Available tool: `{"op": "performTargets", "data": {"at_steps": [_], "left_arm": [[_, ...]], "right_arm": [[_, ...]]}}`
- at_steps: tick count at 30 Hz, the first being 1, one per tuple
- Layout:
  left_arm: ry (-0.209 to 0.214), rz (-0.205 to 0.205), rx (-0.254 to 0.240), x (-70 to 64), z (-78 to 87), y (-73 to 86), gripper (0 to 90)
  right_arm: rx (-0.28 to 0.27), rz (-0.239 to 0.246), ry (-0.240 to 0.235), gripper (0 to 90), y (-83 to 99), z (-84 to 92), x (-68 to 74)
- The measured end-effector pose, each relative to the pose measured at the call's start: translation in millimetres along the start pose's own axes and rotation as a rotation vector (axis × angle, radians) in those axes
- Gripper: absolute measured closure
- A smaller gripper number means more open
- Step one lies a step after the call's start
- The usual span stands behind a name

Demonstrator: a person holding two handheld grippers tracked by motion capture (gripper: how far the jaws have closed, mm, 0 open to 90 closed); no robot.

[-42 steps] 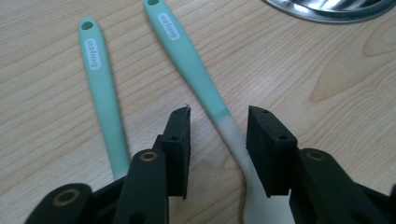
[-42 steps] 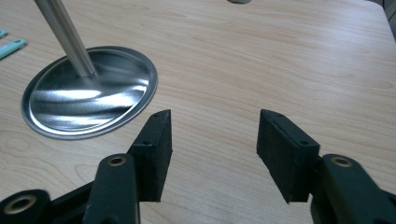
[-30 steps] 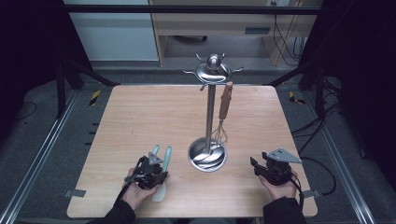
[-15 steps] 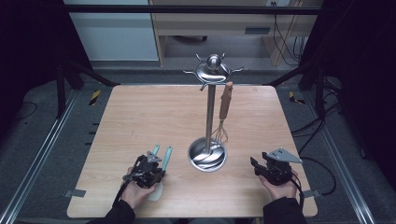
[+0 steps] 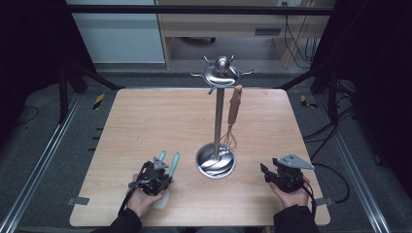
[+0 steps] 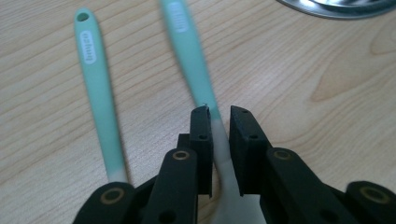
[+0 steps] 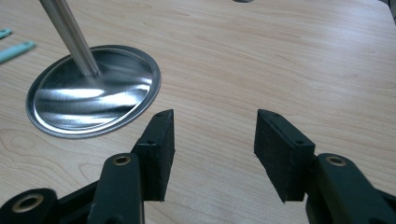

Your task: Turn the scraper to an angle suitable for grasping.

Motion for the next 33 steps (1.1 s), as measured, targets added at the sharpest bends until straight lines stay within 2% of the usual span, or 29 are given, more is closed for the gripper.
{"op": "performTargets", "data": {"at_steps": [5, 11, 16, 18, 21, 23, 30, 33], "left_arm": [[0.003, -0.045, 0.009, -2.0, 0.1, 1.1, 79.7], [0.003, -0.014, 0.003, -1.5, -1.0, 2.3, 75.0], [-0.013, 0.012, -0.003, -3.2, -2.4, 0.6, 79.4], [-0.010, -0.008, 0.009, -2.7, -1.4, 0.7, 79.7], [0.021, -0.043, 0.009, -1.1, 1.5, 0.4, 80.7], [0.021, -0.060, 0.008, -1.0, 3.3, -0.4, 80.6], [0.039, -0.069, 0.034, 1.5, 2.8, 0.6, 79.6], [0.034, -0.064, 0.047, 2.4, 2.2, 1.8, 75.5]], "right_arm": [[0.002, -0.008, -0.004, 48.0, 0.3, 1.0, -0.9], [0.001, -0.008, -0.004, 48.0, 0.1, 1.0, -1.0], [0.001, -0.005, -0.004, 48.0, 0.1, 0.8, -0.6], [0.001, -0.005, -0.004, 48.0, 0.1, 0.8, -0.7], [0.001, -0.008, -0.005, 48.0, 0.0, 1.2, -0.8], [-0.002, -0.006, -0.003, 48.0, 0.0, 1.1, -1.5], [-0.002, -0.006, -0.003, 48.0, 0.0, 1.4, -1.7], [-0.003, -0.007, -0.003, 48.0, 0.1, 1.2, -2.0]]}}
Point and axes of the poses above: each handheld gripper's, and its own axes: z roughly backward along the jaws, y roughly out of its underside, x roughly to its left, the point moved 1 cm from there along -z, roughly forward along the jaws, and after that the axes turned 11 degrees about y, right-handed, at the moved point
